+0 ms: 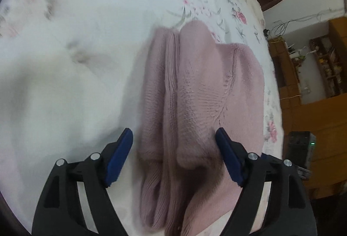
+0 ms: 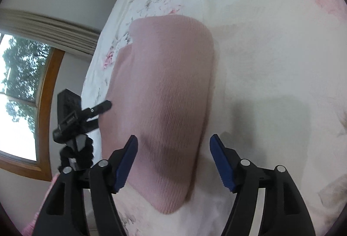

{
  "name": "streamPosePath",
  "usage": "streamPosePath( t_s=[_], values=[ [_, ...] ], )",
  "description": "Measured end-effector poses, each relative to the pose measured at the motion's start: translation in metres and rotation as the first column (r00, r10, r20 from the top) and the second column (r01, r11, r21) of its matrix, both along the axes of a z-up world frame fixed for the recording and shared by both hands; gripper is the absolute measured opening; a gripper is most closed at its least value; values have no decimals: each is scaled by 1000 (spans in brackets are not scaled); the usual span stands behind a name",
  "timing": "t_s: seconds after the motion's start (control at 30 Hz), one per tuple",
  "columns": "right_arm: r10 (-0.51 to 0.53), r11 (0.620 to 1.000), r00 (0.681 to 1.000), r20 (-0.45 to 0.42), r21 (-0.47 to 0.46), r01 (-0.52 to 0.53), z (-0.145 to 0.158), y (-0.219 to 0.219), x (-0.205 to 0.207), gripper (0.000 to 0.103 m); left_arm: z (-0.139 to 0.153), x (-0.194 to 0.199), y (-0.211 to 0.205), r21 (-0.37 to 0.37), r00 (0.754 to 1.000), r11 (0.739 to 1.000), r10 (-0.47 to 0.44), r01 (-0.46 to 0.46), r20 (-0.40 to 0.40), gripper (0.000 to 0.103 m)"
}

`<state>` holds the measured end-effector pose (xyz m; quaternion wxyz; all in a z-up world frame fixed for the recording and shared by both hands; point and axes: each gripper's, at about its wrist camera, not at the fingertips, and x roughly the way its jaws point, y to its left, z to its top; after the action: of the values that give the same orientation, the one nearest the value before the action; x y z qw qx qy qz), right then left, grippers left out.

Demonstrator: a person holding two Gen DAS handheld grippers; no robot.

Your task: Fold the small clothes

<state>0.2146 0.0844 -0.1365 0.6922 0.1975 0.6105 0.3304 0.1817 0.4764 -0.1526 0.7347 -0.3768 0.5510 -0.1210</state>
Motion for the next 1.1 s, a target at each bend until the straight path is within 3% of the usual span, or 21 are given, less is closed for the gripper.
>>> streamPosePath(
  t_s=[0.17, 0.3, 0.37, 0.4, 0.47, 0.53, 0.63, 0.8, 0.97, 1.1],
  values=[
    [25, 995, 998, -51, 94, -20, -20, 13, 14, 75, -12, 17, -17, -11, 997, 997, -72, 72, 9, 85],
    [33, 987, 993, -110, 162, -15, -39, 21, 26, 87, -12, 23, -32, -43, 995, 994, -97, 99, 28, 85],
    [24, 982, 990, -139, 189, 3, -47, 22, 29, 88, -12, 24, -43, -13, 992, 993, -119, 119, 30, 84],
    [25, 981, 990, -141, 194, 3, -48, 22, 29, 88, -13, 23, -46, 3, 992, 993, -120, 120, 32, 82],
    [29, 981, 992, -127, 192, -4, -45, 23, 28, 83, -13, 21, -45, -3, 994, 995, -103, 103, 36, 63],
    [32, 981, 993, -112, 194, -10, -40, 21, 26, 67, -10, 18, -45, -29, 996, 996, -78, 80, 51, 54],
    [27, 977, 995, -99, 214, -5, -26, 15, 21, 57, 1, 14, -50, -23, 993, 996, -82, 85, 86, 50],
    [33, 972, 998, -55, 236, -20, 10, -7, 3, 54, 27, -2, -69, -85, 986, 991, -96, 108, 137, 48],
    [40, 975, 999, -7, 220, -38, 56, -62, -24, 54, 67, -28, -128, -129, 971, 978, -137, 164, 198, 48],
    [43, 983, 999, 21, 180, -46, 88, -114, -55, 54, 90, -48, -192, -119, 956, 971, -174, 206, 237, 48]
  ],
)
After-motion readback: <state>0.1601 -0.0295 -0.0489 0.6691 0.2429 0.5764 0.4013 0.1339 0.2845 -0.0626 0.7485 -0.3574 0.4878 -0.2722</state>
